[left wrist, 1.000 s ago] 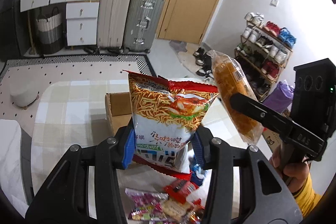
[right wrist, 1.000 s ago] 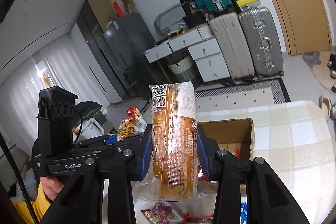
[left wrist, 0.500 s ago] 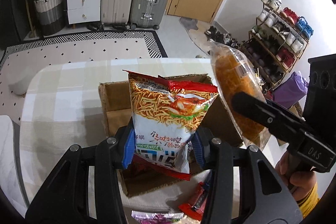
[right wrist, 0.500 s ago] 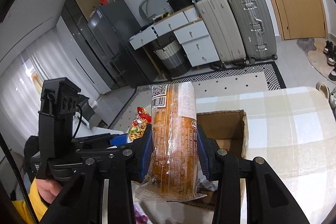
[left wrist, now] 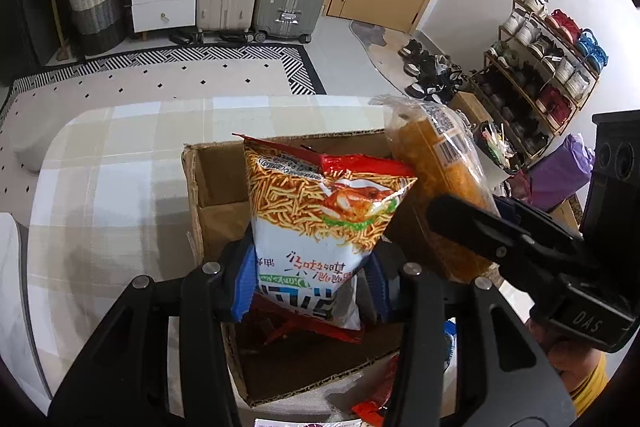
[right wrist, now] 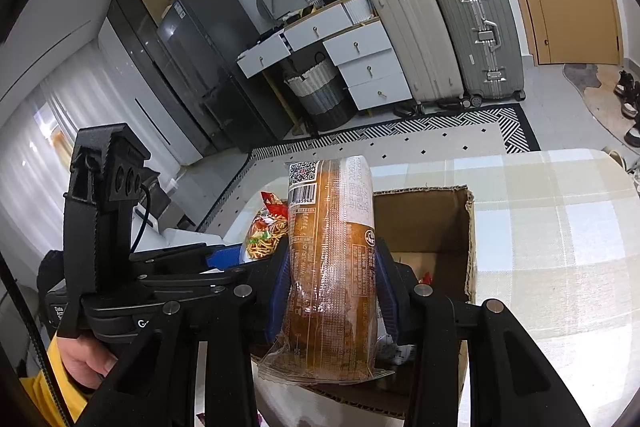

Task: Organize snacks
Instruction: 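Lift both held bags and carry them over the SF box, then open left tool to drop noodle bag while right tool releases bread loaf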

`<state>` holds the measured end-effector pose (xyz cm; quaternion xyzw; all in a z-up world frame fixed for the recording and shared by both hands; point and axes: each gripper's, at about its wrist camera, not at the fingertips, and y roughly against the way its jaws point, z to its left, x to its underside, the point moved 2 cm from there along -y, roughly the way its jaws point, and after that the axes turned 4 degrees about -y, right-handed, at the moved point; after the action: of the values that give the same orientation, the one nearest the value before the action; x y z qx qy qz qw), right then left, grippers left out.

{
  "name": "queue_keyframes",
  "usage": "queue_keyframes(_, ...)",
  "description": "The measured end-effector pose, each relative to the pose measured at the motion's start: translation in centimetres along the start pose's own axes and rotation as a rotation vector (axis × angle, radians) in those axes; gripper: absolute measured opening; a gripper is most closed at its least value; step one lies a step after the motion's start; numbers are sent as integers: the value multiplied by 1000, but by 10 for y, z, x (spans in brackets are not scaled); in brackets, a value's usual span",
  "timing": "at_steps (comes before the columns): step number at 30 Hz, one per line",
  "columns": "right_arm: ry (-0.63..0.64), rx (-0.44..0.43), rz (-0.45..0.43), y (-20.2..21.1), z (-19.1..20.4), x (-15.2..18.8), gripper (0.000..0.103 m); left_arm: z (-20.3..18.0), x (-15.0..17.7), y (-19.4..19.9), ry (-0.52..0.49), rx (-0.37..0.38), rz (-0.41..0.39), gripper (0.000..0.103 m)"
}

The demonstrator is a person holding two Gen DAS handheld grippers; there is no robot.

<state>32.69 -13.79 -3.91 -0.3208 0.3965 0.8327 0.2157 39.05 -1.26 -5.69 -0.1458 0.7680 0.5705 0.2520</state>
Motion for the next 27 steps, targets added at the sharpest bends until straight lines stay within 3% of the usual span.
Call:
queue_keyframes(11,29,32,24,-12,5,2,39,4,7,-7,-14,-8,12,43)
queue_keyframes(14,35,48,42,-17,4,4,39,8,10,-4,-16,-11,13,48)
queue_keyframes(19,43,50,50,-19,3,4,39,12,12,4,-7,-41,-8,64)
queue_keyframes(23,46,54,43,-17,3,2,39,18,13,14,12,-23,-26,76)
queue_keyframes(27,46,49,46,-16,4,2,39,21,19,31,9,-39,-64,78)
